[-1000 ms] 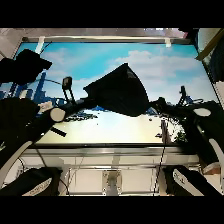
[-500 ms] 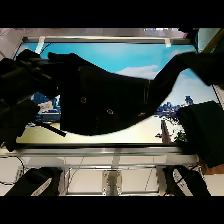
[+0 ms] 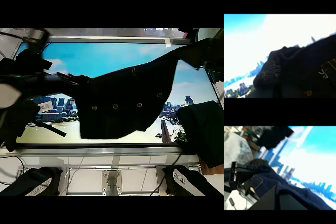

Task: Fold the clothes and pants, and hang the long-sleeved shirts on hangers.

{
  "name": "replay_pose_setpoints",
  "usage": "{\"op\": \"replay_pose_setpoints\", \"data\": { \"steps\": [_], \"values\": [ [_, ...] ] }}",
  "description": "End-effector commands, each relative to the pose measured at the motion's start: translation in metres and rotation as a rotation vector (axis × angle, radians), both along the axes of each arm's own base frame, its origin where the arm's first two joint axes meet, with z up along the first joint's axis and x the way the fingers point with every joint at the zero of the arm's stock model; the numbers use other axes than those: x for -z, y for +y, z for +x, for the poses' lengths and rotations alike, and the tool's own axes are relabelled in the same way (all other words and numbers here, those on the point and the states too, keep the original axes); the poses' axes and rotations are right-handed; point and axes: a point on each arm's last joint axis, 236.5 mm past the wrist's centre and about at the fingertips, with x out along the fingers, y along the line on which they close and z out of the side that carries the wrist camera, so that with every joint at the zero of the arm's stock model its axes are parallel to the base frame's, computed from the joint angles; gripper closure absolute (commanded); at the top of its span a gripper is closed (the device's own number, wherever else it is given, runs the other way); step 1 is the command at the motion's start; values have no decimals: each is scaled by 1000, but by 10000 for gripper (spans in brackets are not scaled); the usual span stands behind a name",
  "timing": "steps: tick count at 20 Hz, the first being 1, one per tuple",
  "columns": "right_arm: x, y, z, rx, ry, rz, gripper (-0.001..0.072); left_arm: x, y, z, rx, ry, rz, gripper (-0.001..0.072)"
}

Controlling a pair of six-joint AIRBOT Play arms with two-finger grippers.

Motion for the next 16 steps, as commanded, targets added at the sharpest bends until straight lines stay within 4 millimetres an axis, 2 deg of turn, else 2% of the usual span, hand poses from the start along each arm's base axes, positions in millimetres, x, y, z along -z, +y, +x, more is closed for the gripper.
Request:
{"op": "replay_pose_setpoints", "data": {
  "steps": [1, 3, 5, 7, 8, 10, 12, 13, 16],
  "values": [
    [94, -16, 60, -9, 232, -61, 702, 109, 1, 41, -24, 201, 177, 674],
    [146, -15, 95, -21, 276, -107, 701, 156, -10, 71, -56, 231, 163, 674],
    [193, -8, 138, 8, 265, -130, 701, 183, -21, 102, -126, 204, 96, 674],
    [230, -9, 189, 122, 230, -117, 702, 187, -31, 131, -181, 129, 13, 674],
    [246, -12, 211, 185, 212, -112, 702, 181, -33, 145, -203, 81, -31, 674],
    [271, -19, 244, 288, 184, -99, 703, 164, -28, 166, -255, 5, -108, 674],
    [288, -24, 261, 334, 159, -110, 702, 156, -16, 179, -310, -24, -158, 674],
    [293, -24, 263, 322, 146, -130, 702, 156, -12, 180, -317, -22, -156, 674],
    [295, -17, 255, 272, 163, -145, 701, 158, -13, 175, -312, -4, -146, 674]
  ]
}}
